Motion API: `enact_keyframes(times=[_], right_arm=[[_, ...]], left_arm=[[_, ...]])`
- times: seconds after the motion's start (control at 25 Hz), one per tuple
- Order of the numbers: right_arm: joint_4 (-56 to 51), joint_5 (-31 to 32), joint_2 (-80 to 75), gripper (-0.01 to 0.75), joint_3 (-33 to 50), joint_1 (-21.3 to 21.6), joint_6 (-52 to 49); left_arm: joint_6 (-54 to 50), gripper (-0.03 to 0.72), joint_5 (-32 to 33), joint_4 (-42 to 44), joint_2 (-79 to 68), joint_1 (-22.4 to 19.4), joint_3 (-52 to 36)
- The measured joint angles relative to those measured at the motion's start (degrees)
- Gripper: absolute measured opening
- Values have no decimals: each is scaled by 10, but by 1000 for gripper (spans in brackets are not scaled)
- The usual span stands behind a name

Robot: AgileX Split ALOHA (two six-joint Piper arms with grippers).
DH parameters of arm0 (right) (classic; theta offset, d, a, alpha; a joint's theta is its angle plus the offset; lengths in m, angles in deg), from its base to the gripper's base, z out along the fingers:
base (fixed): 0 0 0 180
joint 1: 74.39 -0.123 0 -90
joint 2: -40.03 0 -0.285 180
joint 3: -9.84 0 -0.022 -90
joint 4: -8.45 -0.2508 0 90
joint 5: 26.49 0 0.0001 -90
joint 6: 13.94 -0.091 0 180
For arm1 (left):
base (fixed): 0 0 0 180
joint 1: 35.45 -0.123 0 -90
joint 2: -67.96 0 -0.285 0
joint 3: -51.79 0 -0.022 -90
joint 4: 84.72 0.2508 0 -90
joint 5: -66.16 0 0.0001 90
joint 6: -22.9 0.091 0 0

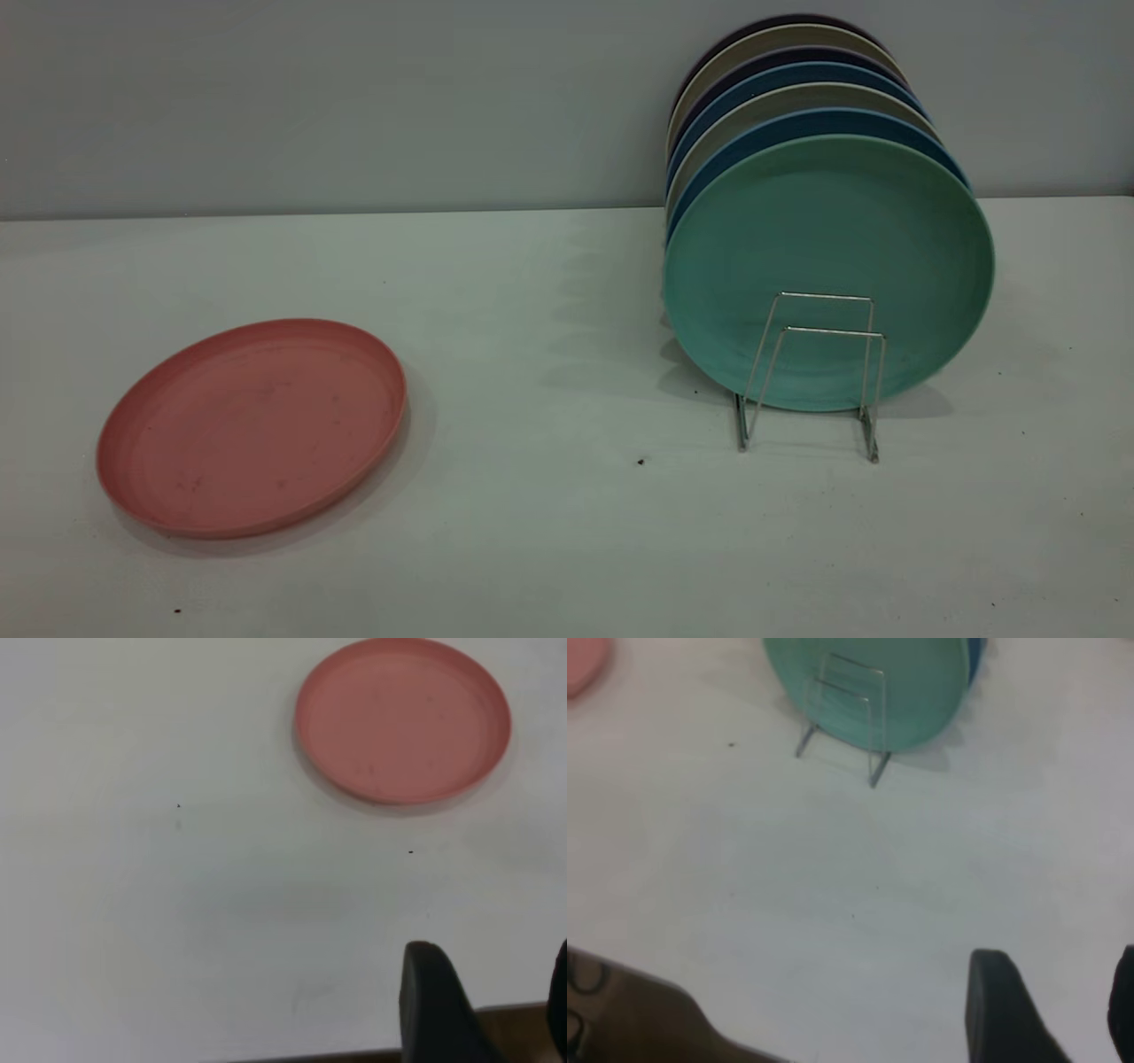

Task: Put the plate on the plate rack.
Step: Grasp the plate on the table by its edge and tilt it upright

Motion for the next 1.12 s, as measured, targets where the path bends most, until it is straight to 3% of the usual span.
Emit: enact_keyframes(times=[0.32, 0.72, 0.96, 1.12], right_arm=[[18, -72, -153, 312, -65, -15, 0], [15, -158, -367, 312, -139, -15, 1], [-18, -190, -445, 312, -140, -15, 1], [-42, -212, -487, 312, -140, -15, 2]], left_arm=[[-74, 350, -18, 90, -148, 0, 2], [-174, 350, -235, 169, -390, 0, 5], [-209, 350, -328, 180, -562, 0, 32], [-213, 350, -354, 182, -671, 0, 81]])
